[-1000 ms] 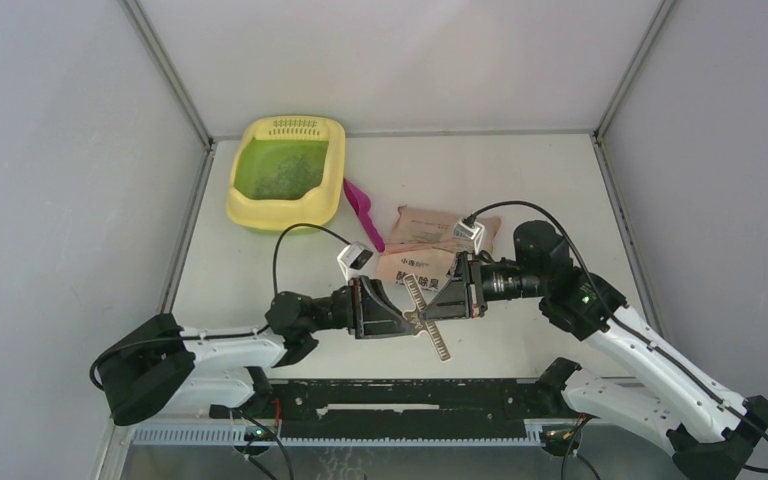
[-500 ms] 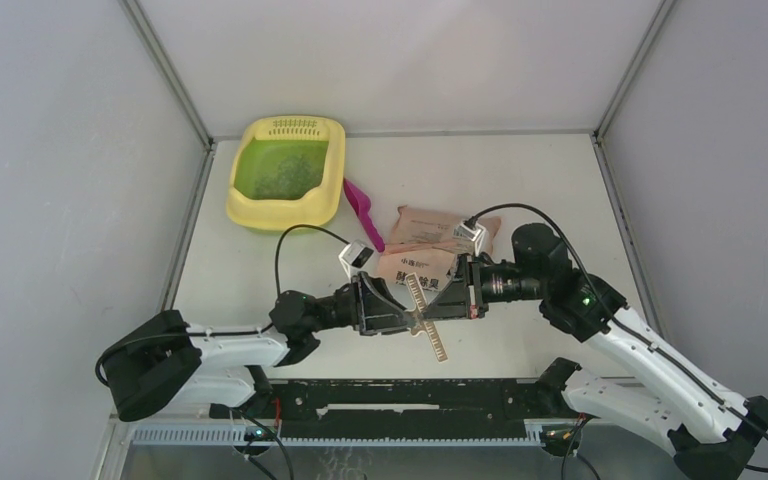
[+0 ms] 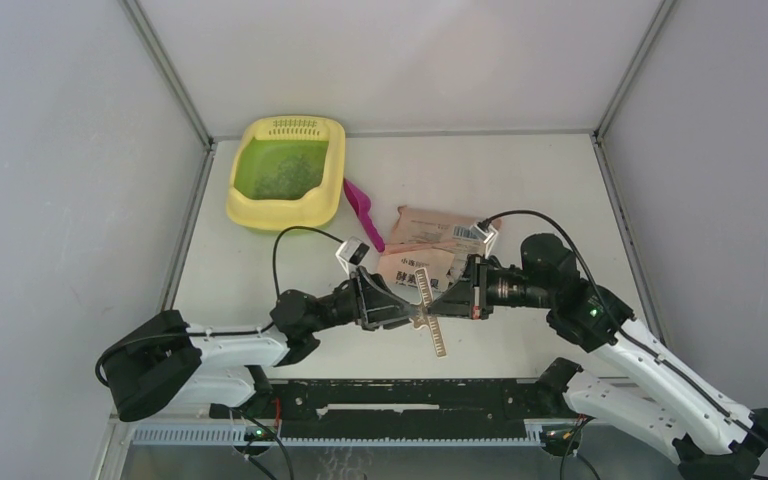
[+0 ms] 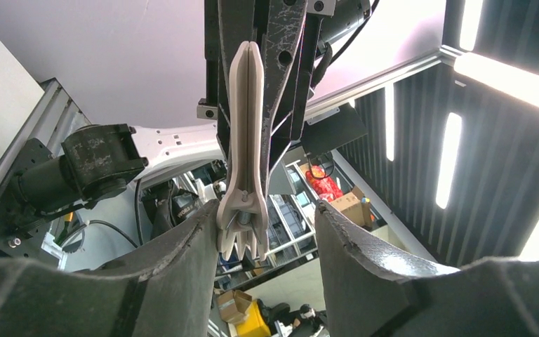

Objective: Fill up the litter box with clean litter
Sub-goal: Pick up the clamp at the center of the board.

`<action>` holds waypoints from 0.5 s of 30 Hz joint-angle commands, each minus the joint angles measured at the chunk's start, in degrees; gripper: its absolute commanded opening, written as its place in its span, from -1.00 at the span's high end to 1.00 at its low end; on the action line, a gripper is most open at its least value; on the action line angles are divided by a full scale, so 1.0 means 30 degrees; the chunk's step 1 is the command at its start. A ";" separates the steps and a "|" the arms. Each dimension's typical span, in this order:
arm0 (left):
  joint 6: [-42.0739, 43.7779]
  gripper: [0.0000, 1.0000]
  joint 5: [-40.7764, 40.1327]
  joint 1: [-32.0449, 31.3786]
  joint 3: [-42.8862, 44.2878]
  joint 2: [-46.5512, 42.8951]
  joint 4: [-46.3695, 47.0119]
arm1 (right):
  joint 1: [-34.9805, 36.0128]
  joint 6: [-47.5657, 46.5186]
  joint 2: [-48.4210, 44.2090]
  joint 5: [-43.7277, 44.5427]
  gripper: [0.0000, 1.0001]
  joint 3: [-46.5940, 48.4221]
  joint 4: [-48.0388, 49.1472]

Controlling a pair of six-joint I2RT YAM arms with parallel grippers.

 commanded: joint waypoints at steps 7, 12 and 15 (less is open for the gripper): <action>-0.0207 0.03 -0.0544 -0.0018 0.0148 -0.0267 0.0816 | -0.0484 0.0768 -0.0525 0.1023 1.00 -0.0648 0.1491; -0.0208 0.09 -0.0608 -0.0015 0.0079 -0.0267 0.0827 | -0.0819 0.0873 -0.0628 0.0773 1.00 -0.0791 0.1598; -0.0254 0.11 -0.0608 -0.0015 0.0134 -0.0185 0.0829 | -0.0872 0.0886 -0.0672 0.0827 1.00 -0.0874 0.1568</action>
